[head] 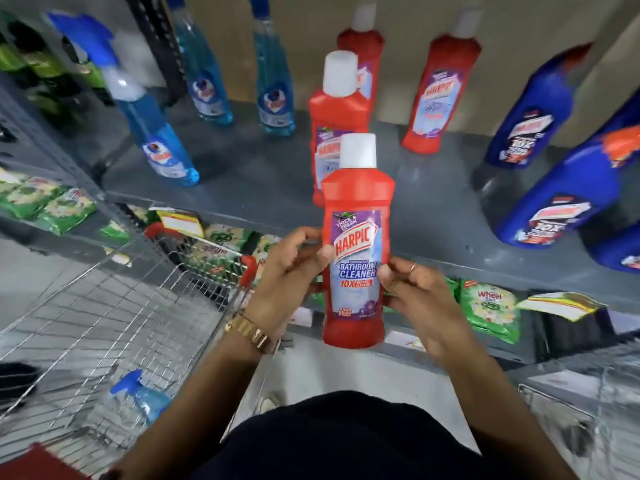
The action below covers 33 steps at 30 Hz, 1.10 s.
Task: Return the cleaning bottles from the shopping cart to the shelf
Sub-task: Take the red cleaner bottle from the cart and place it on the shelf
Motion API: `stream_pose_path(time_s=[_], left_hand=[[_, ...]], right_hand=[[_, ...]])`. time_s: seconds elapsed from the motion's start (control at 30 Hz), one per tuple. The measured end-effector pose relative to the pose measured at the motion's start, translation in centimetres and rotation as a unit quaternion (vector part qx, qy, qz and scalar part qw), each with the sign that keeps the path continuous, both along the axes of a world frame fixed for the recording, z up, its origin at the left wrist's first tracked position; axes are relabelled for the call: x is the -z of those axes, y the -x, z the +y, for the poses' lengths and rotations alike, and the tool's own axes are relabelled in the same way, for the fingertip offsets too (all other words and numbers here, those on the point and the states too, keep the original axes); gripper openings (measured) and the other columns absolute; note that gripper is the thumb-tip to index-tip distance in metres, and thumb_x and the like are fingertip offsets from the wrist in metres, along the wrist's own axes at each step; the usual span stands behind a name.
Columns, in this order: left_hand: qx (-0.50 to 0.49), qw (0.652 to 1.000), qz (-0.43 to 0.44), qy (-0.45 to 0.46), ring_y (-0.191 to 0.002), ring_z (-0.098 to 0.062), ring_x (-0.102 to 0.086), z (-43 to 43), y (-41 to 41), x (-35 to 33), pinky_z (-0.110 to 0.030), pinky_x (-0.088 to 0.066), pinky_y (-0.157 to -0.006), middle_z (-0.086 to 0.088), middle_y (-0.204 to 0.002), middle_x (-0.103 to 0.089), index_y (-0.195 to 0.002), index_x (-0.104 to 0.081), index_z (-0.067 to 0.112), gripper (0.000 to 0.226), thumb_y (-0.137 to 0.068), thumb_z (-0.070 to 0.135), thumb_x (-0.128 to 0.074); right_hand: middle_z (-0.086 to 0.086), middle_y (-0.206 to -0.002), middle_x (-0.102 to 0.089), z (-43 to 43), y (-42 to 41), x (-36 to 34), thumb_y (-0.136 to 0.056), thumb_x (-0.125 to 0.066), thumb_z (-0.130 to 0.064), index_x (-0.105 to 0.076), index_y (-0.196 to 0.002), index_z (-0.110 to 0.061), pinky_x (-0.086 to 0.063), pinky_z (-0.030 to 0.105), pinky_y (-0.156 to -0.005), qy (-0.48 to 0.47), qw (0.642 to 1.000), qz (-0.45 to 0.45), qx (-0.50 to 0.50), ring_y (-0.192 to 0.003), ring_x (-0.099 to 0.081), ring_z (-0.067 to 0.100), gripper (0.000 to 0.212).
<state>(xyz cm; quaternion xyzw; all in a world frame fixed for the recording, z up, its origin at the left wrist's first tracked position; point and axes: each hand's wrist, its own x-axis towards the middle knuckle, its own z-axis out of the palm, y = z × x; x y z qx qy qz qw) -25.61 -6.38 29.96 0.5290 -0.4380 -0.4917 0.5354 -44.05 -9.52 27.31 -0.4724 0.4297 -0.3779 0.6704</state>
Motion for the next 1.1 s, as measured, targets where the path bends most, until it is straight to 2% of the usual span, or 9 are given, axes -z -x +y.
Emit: stream_pose_path(time_s=[0.2, 0.27, 0.37, 0.5, 0.67, 0.77, 0.87, 1.0, 1.1], left_hand=[[0.083, 0.991, -0.033, 0.102, -0.079, 0.004, -0.066, -8.2, 4.7, -2.4, -0.014, -0.055, -0.067, 0.017, -0.084, -0.074, -0.099, -0.054, 0.025, 0.024, -0.094, 0.003, -0.049], [0.098, 0.987, -0.048, 0.12, -0.08, 0.007, -0.064, -10.9, 6.0, -2.3, -0.01, -0.052, -0.069, 0.015, -0.089, -0.072, -0.103, -0.052, 0.02, 0.024, -0.094, -0.001, -0.046], [0.106, 0.984, -0.057, 0.13, -0.088, -0.003, -0.063, -13.8, 7.5, -1.3, -0.023, -0.054, -0.082, -0.01, -0.106, -0.065, -0.111, -0.048, 0.009, 0.021, -0.094, -0.003, -0.045], [0.099, 0.986, -0.059, 0.122, -0.098, -0.023, -0.059, -15.6, 8.5, 0.1, -0.045, -0.048, -0.094, -0.021, -0.115, -0.061, -0.119, -0.045, -0.002, 0.025, -0.094, -0.004, -0.044], [0.11, 0.985, -0.086, 0.104, -0.111, -0.026, -0.056, -17.0, 8.8, 0.4, -0.051, -0.046, -0.101, -0.032, -0.128, -0.056, -0.126, -0.041, -0.005, 0.032, -0.095, 0.001, -0.046], [0.114, 0.986, -0.086, 0.087, -0.112, -0.025, -0.057, -17.2, 8.7, 0.3, -0.048, -0.049, -0.099, -0.03, -0.129, -0.056, -0.128, -0.041, -0.003, 0.034, -0.095, 0.002, -0.047], [0.095, 0.986, -0.105, 0.085, -0.121, -0.023, -0.054, -16.0, 8.4, 0.9, -0.032, -0.05, -0.1, -0.022, -0.134, -0.055, -0.133, -0.043, 0.001, 0.041, -0.094, 0.006, -0.052], [0.039, 0.994, -0.074, 0.073, -0.122, -0.028, -0.056, -11.6, 6.4, 2.7, -0.042, -0.049, -0.102, -0.014, -0.136, -0.054, -0.135, -0.045, 0.013, 0.043, -0.093, 0.009, -0.054], [-0.005, 0.993, -0.076, 0.089, -0.106, -0.031, -0.066, -7.1, 3.1, 4.2, -0.04, -0.058, -0.087, -0.009, -0.115, -0.067, -0.129, -0.048, 0.019, 0.037, -0.093, 0.014, -0.055]], right_hand=[[0.013, -0.109, -0.07, -6.4, 4.2, -2.1, -0.09, -0.051, -0.009, -0.058, -0.123, -0.001, -0.058, 0.026, -0.079, 0.13, 0.989, -0.03, 0.07, -0.092, -0.066, 0.014, 0.035], [0.004, -0.103, -0.072, -8.9, 5.1, -1.7, -0.093, -0.048, -0.002, -0.054, -0.126, 0.001, -0.058, 0.023, -0.077, 0.145, 0.985, -0.026, 0.09, -0.087, -0.068, 0.007, 0.034], [-0.013, -0.091, -0.077, -11.9, 6.3, -0.4, -0.094, -0.047, 0.001, -0.056, -0.124, 0.0, -0.057, 0.021, -0.074, 0.156, 0.982, -0.018, 0.102, -0.086, -0.069, 0.003, 0.031], [-0.018, -0.092, -0.076, -14.2, 7.0, 1.5, -0.093, -0.048, 0.002, -0.055, -0.124, -0.002, -0.055, 0.016, -0.071, 0.171, 0.98, 0.006, 0.105, -0.088, -0.069, 0.0, 0.031], [0.006, -0.116, -0.067, -15.5, 7.7, 2.1, -0.093, -0.051, -0.002, -0.052, -0.13, -0.002, -0.055, 0.017, -0.077, 0.171, 0.979, 0.029, 0.107, -0.094, -0.068, 0.001, 0.037], [0.014, -0.126, -0.061, -15.5, 7.8, 1.6, -0.093, -0.052, -0.004, -0.051, -0.131, -0.002, -0.055, 0.019, -0.081, 0.167, 0.98, 0.032, 0.102, -0.097, -0.066, 0.001, 0.038], [0.016, -0.13, -0.06, -14.1, 7.3, 1.2, -0.092, -0.057, -0.009, -0.05, -0.131, -0.003, -0.052, 0.036, -0.094, 0.168, 0.974, 0.051, 0.143, -0.11, -0.062, 0.014, 0.041], [-0.014, -0.091, -0.06, -8.4, 4.4, 1.8, -0.092, -0.058, -0.029, -0.054, -0.105, -0.024, -0.049, 0.028, -0.075, 0.241, 0.91, 0.086, 0.325, -0.081, -0.056, 0.001, 0.015], [-0.021, -0.073, -0.054, -3.5, -1.0, 2.6, -0.095, -0.048, -0.033, -0.048, -0.09, -0.034, -0.038, 0.012, -0.064, 0.297, 0.919, 0.117, 0.232, -0.066, -0.047, -0.003, 0.005]])
